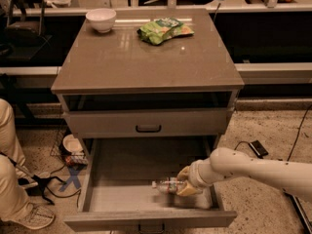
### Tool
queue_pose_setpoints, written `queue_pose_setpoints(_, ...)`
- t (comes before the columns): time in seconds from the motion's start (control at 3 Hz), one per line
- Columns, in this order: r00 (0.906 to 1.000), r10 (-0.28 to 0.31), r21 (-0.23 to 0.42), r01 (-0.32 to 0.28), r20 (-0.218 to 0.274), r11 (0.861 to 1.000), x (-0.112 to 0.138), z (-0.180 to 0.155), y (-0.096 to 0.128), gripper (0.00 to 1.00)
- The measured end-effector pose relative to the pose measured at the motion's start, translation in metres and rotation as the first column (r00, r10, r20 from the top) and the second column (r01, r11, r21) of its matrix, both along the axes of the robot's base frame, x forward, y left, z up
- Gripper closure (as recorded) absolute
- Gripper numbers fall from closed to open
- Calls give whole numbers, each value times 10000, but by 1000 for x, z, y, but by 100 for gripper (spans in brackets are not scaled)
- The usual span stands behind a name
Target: Pick water bottle from middle drawer and place on counter
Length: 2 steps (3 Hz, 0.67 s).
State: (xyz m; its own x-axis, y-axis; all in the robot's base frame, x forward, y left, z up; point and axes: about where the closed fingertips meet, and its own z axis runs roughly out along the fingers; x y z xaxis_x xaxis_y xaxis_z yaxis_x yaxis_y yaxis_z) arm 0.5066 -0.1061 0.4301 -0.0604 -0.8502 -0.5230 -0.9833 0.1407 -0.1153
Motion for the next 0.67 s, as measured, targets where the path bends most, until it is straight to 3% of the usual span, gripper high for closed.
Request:
queue_pose_setpoints(0.33, 9979, 83, 588, -120, 636, 9982, -1, 42, -15, 100)
queue_pose_setpoints(0.67, 9897, 92, 1196, -265, 1432, 9925, -1, 95, -44, 100)
